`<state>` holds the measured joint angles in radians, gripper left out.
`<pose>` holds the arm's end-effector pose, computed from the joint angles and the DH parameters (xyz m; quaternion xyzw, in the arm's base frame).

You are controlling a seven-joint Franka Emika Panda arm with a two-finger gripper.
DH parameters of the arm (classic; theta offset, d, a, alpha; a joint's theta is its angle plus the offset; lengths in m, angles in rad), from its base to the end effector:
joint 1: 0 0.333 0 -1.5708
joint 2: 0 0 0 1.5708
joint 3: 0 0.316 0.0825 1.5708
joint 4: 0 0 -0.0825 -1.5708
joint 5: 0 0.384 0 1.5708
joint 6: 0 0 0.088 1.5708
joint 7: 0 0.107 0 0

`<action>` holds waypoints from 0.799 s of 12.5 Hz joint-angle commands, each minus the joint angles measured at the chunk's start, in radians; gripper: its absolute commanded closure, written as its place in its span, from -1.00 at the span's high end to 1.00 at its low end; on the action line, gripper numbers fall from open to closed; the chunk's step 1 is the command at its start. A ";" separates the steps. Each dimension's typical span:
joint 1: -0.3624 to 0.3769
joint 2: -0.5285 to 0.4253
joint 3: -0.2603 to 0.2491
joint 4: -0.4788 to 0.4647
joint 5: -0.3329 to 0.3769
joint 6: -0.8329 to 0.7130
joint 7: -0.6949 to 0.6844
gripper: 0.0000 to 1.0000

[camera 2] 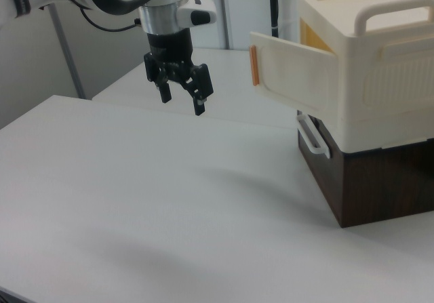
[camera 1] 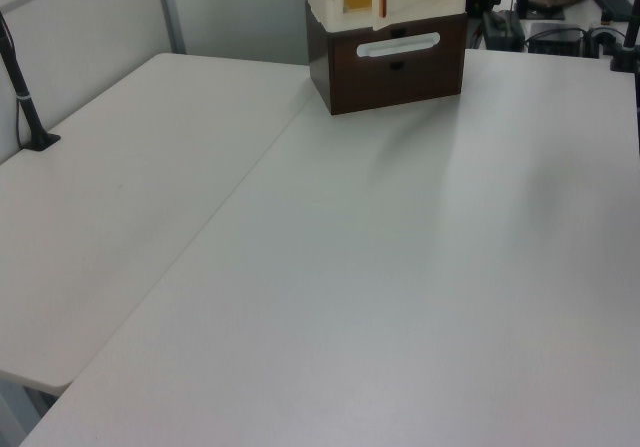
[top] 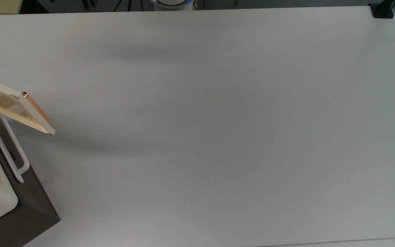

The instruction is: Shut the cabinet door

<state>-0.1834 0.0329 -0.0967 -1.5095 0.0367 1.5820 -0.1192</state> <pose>0.5457 -0.1519 0.6362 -0.9964 0.0801 -0.0228 0.0125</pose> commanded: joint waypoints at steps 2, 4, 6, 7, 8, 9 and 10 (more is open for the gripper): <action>0.002 0.004 0.000 0.011 0.003 0.001 0.009 0.87; 0.001 0.010 0.000 0.011 0.005 0.006 0.009 0.65; 0.001 0.021 0.000 0.011 0.008 0.054 0.009 0.19; 0.002 0.024 0.000 0.009 0.008 0.087 0.009 0.05; 0.002 0.031 0.000 0.009 0.006 0.110 0.009 -0.08; 0.002 0.045 0.000 0.011 0.006 0.125 0.009 -0.18; 0.002 0.059 0.000 0.011 0.006 0.151 0.009 -0.38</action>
<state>-0.1826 0.0576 -0.0967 -1.5087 0.0367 1.6784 -0.1187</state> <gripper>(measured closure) 0.511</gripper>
